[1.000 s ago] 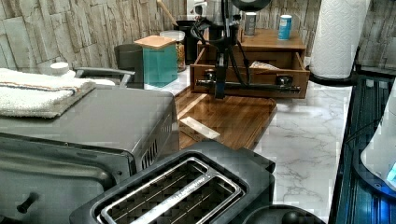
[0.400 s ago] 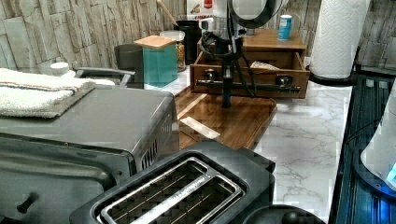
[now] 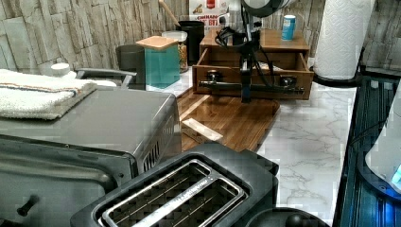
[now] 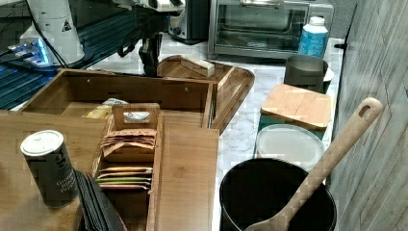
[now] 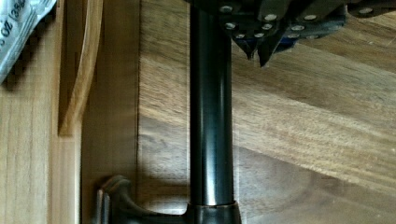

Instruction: Close the drawer.

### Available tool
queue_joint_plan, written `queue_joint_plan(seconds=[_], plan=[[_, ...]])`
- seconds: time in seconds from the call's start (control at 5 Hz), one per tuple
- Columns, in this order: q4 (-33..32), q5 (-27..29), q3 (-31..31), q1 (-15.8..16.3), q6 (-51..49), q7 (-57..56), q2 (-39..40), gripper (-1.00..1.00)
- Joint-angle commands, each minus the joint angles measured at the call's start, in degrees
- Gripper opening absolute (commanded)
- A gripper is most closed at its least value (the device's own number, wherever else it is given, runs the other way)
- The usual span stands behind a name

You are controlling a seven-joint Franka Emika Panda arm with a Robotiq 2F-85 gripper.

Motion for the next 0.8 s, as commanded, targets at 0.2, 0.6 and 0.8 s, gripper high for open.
queue_joint_plan(seconds=[0.2, 0.6, 0.8], plan=[[9.8, 4.1, -3.7, -3.5, 0.1, -18.7, 5.6, -1.00], [17.6, -6.3, -4.0, -8.1, -6.6, -16.0, 2.7, -1.00], [21.3, -5.5, -5.3, -9.9, -7.5, -21.5, 3.0, -1.00]])
